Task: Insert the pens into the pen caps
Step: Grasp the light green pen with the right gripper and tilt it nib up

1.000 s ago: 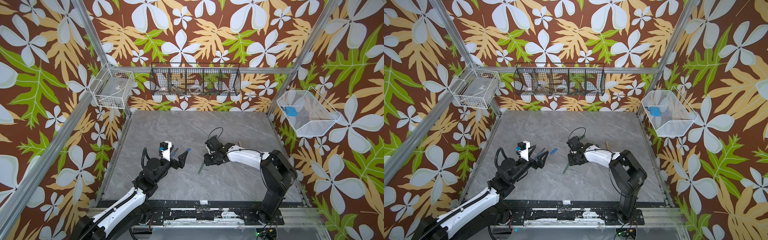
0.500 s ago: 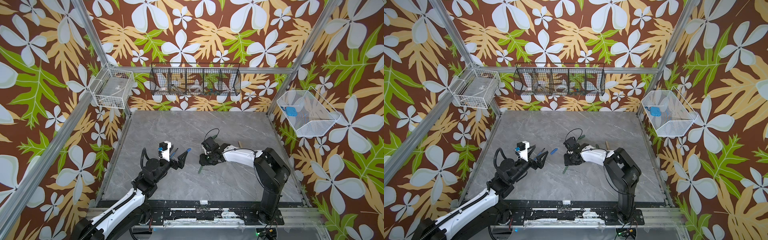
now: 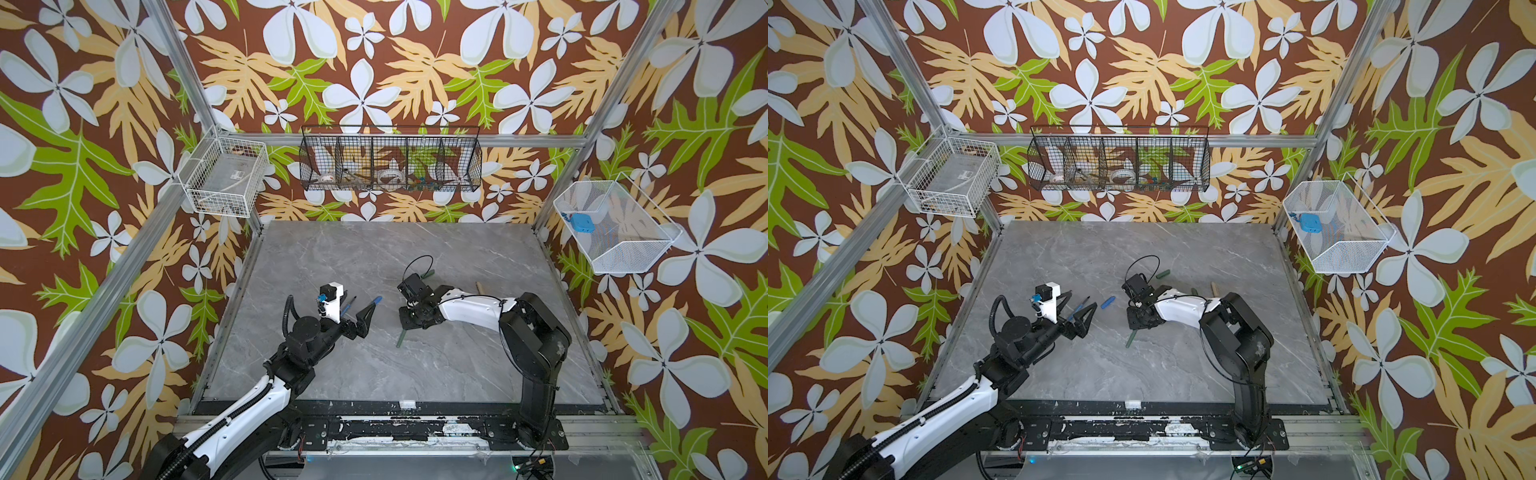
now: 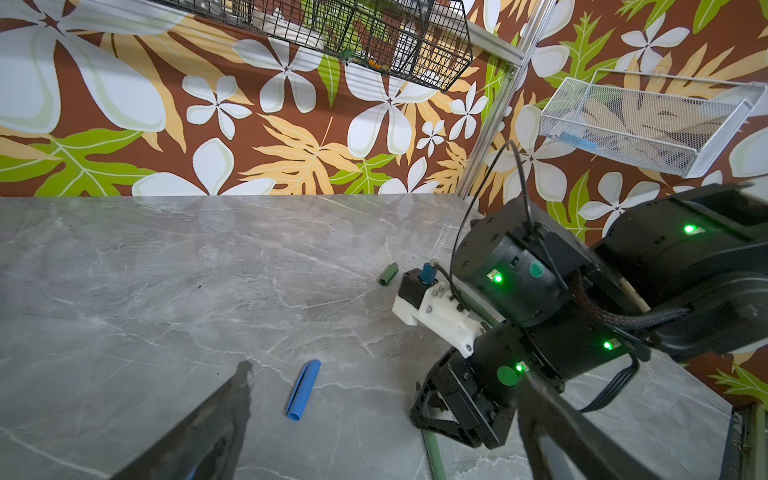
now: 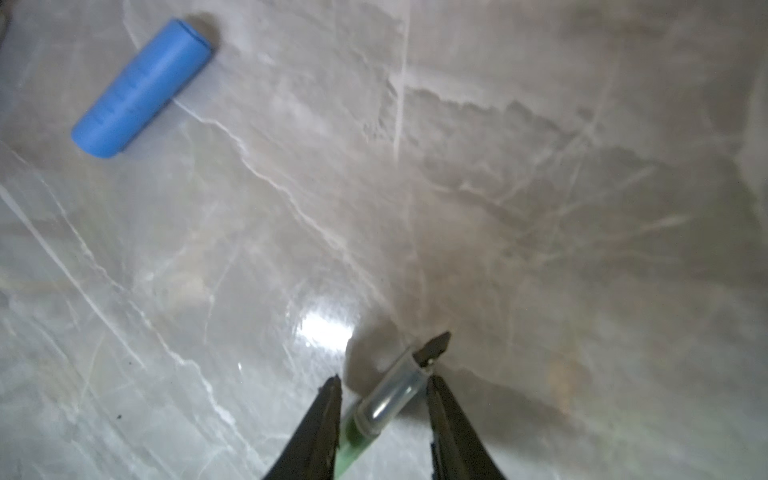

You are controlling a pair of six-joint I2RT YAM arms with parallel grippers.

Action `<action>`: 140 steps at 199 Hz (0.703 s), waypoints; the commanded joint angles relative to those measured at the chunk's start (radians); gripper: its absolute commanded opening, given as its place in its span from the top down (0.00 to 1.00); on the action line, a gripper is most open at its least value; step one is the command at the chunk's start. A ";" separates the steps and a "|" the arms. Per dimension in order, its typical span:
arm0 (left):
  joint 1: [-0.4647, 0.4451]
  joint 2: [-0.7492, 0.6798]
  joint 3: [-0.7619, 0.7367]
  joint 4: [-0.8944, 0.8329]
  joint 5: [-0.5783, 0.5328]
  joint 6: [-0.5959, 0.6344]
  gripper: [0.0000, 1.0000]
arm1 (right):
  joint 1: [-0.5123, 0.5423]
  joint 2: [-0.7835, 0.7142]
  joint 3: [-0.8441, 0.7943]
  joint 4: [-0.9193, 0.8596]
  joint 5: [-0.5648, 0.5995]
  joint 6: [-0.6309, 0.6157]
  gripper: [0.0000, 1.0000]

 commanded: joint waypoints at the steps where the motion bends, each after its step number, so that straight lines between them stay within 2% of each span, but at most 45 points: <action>1: 0.000 0.005 0.007 0.018 -0.004 0.011 0.00 | 0.000 0.021 -0.010 -0.083 -0.002 -0.018 0.71; 22: 0.001 0.005 0.010 0.013 0.001 0.010 0.00 | 0.000 0.018 0.009 -0.120 0.040 -0.050 0.74; 50: 0.001 0.004 0.010 0.018 0.007 0.006 0.00 | 0.000 0.010 0.023 -0.143 0.045 -0.095 0.81; 65: 0.001 0.003 0.009 0.019 0.009 0.004 0.00 | 0.000 0.005 0.026 -0.145 0.044 -0.107 0.81; 95: 0.001 0.005 0.009 0.019 0.011 0.005 0.00 | 0.000 0.008 0.032 -0.140 0.037 -0.107 0.70; 140: 0.001 0.005 0.009 0.018 0.010 0.007 0.00 | 0.000 0.045 0.053 -0.156 0.027 -0.120 0.67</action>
